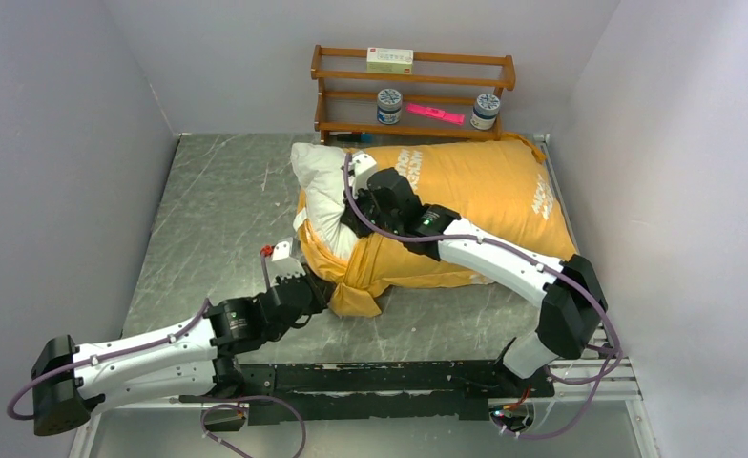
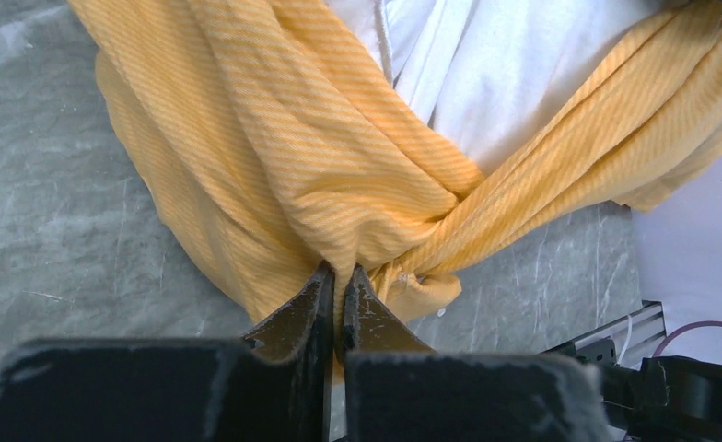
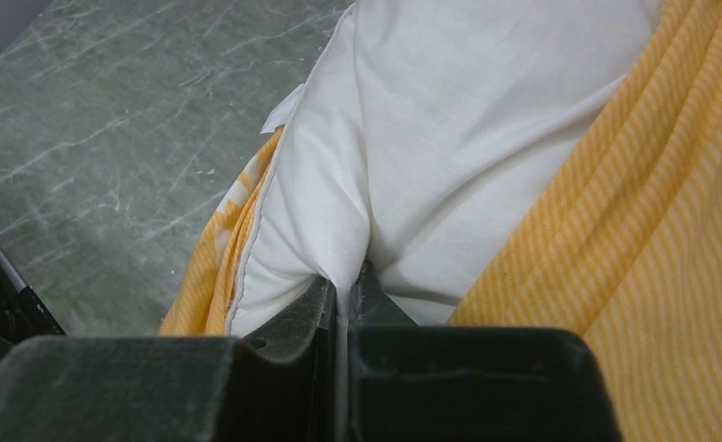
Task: Remove the pillowcase from the pillow
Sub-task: Remove the pillow from the pillowcase.
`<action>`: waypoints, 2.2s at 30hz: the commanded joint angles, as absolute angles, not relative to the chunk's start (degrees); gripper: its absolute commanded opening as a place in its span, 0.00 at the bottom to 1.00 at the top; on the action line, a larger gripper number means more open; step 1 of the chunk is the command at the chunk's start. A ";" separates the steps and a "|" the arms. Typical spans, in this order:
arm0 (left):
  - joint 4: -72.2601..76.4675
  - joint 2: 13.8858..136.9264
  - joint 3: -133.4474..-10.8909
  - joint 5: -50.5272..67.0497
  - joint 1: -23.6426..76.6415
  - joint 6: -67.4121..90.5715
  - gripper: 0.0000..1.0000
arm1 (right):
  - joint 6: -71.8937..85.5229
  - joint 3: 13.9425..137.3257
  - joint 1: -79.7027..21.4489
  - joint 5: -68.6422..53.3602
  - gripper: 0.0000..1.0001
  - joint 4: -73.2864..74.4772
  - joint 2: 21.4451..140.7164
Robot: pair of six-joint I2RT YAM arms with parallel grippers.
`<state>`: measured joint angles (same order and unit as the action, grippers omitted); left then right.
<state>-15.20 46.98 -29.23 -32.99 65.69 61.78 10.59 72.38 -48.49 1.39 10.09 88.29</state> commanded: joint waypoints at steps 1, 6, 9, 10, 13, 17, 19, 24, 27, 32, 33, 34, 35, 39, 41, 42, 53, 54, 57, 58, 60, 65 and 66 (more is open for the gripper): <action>-27.99 47.94 -25.05 -19.51 67.92 63.34 0.05 | 10.52 80.39 -40.47 14.27 0.00 -7.64 85.87; -29.36 46.73 -24.36 -19.13 68.12 64.07 0.05 | 10.95 82.74 -37.37 14.41 0.00 -6.99 85.91; -31.28 45.56 -24.68 -19.69 68.12 64.11 0.05 | 11.61 83.40 -35.09 13.96 0.00 -6.78 85.72; -31.85 45.11 -24.70 -19.86 68.12 64.10 0.05 | 11.91 83.42 -34.50 13.71 0.00 -6.71 85.51; -31.98 44.32 -24.16 -19.20 68.12 64.08 0.05 | 12.74 82.56 -33.00 13.01 0.00 -7.06 84.69; -29.72 44.53 -23.41 -17.72 68.12 62.95 0.05 | 13.76 81.13 -32.27 10.91 0.00 -7.50 83.66; -28.58 45.30 -23.50 -17.16 68.12 62.18 0.05 | 13.97 80.43 -32.26 9.45 0.00 -7.98 83.38; -25.36 46.72 -25.09 -17.18 68.12 59.53 0.08 | 14.85 78.71 -32.26 3.81 0.00 -8.00 82.79; -24.42 45.96 -26.58 -19.07 68.12 58.50 0.22 | 15.25 76.17 -32.30 1.09 0.00 -8.92 82.08; -25.82 43.67 -32.07 -25.87 68.13 57.62 0.55 | 15.70 70.76 -32.43 -4.24 0.00 -11.42 80.69; -25.31 43.61 -33.33 -26.83 68.11 56.65 0.59 | 15.89 69.49 -32.51 -4.94 0.00 -12.22 80.42; -25.02 44.05 -34.55 -27.88 68.04 55.93 0.63 | 15.98 68.39 -32.50 -5.33 0.00 -12.97 80.23; -25.23 44.85 -36.61 -29.47 68.06 55.16 0.66 | 16.02 67.48 -32.56 -5.75 0.00 -13.41 80.06; -27.50 49.40 -43.14 -35.44 68.08 54.42 0.77 | 15.01 65.33 -33.06 -6.29 0.00 -13.97 79.33; -27.05 51.46 -45.50 -37.96 67.95 53.73 0.79 | 14.19 64.58 -33.44 -6.57 0.00 -14.20 78.68; -26.57 52.48 -46.39 -39.11 67.82 53.40 0.80 | 13.73 64.26 -33.63 -6.78 0.00 -14.23 78.40; -17.22 59.97 -50.04 -40.05 60.18 47.86 0.83 | 11.89 61.97 -36.26 -7.47 0.00 -13.50 77.67; -16.09 60.48 -50.34 -39.06 59.16 47.54 0.83 | 11.87 61.90 -36.34 -7.47 0.00 -13.45 77.70; -13.25 61.95 -51.28 -37.05 57.39 46.03 0.83 | 11.87 61.83 -36.64 -7.47 0.00 -13.45 77.79; -12.71 62.60 -51.63 -36.70 57.08 45.79 0.83 | 11.82 61.87 -36.65 -7.47 0.00 -13.37 77.78; -12.28 63.93 -52.31 -35.73 56.89 45.45 0.83 | 11.82 62.01 -36.74 -7.47 0.00 -13.36 77.78; -12.21 66.28 -50.35 -34.94 56.28 46.70 0.80 | 11.71 62.48 -36.93 -7.34 0.00 -13.34 77.63; -12.40 66.55 -49.47 -34.76 56.01 47.21 0.80 | 11.70 62.49 -36.96 -7.30 0.00 -13.40 77.49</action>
<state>-14.15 65.45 -50.24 -36.23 56.84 47.22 11.94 61.17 -37.08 -9.06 -6.92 80.86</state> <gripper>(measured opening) 0.812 0.043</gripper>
